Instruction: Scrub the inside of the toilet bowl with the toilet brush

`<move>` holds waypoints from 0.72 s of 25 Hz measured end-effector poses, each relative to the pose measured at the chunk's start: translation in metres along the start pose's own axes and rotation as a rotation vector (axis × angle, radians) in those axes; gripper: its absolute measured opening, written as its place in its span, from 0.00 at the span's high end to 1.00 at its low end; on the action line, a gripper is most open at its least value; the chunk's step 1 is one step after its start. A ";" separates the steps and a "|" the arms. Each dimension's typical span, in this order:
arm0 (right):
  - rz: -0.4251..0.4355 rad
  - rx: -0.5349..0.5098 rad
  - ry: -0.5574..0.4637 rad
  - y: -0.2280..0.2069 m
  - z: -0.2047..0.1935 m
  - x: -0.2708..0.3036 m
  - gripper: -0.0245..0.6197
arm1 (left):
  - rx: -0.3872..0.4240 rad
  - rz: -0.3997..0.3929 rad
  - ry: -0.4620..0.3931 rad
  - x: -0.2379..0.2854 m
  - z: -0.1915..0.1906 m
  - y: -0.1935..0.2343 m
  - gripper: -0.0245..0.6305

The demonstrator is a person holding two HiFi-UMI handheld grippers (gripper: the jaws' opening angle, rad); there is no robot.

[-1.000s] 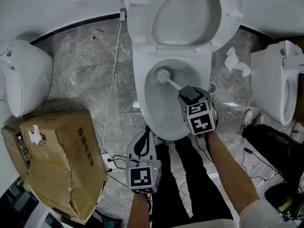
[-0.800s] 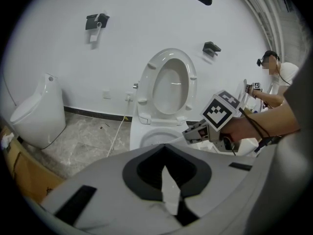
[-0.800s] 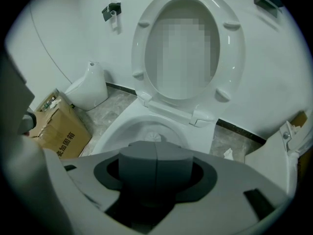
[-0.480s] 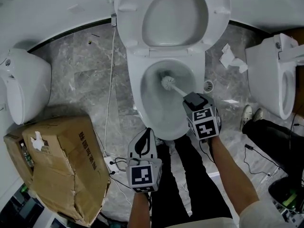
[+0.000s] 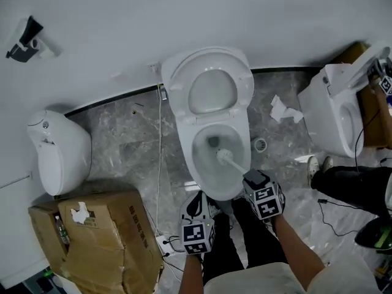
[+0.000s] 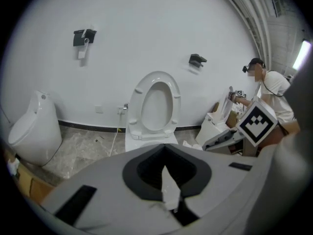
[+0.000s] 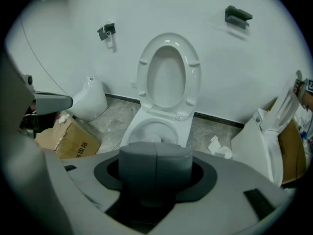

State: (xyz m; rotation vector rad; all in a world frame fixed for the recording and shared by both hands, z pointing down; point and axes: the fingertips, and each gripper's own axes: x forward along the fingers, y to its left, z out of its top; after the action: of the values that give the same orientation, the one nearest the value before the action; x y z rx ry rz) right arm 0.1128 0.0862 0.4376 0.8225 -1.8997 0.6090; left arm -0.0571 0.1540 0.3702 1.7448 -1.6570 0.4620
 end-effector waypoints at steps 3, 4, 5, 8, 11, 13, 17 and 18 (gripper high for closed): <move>-0.021 0.034 -0.051 0.006 0.012 -0.056 0.56 | 0.041 -0.033 -0.004 -0.032 0.025 -0.009 0.92; -0.028 0.039 -0.076 0.006 0.019 -0.072 0.56 | 0.048 -0.037 -0.008 -0.042 0.032 -0.010 0.92; -0.035 0.041 -0.104 0.007 0.024 -0.087 0.56 | 0.058 -0.036 -0.014 -0.050 0.037 -0.011 0.92; -0.049 0.036 -0.180 0.013 0.034 -0.118 0.56 | 0.118 -0.038 -0.026 -0.073 0.045 -0.010 0.92; -0.045 0.054 -0.194 0.024 0.025 -0.140 0.56 | 0.126 -0.042 -0.012 -0.098 0.036 -0.010 0.92; -0.039 0.058 -0.194 0.029 0.020 -0.149 0.56 | 0.086 -0.037 -0.015 -0.107 0.032 -0.010 0.92; -0.033 0.043 -0.190 0.042 0.012 -0.152 0.56 | 0.073 -0.063 -0.017 -0.108 0.027 -0.018 0.92; -0.032 0.044 -0.186 0.043 0.010 -0.151 0.56 | 0.089 -0.071 -0.013 -0.106 0.028 -0.020 0.92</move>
State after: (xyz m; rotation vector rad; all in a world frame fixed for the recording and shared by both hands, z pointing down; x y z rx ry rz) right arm 0.1237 0.1507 0.2943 0.9649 -2.0427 0.5724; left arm -0.0567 0.2123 0.2751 1.8693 -1.5993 0.4988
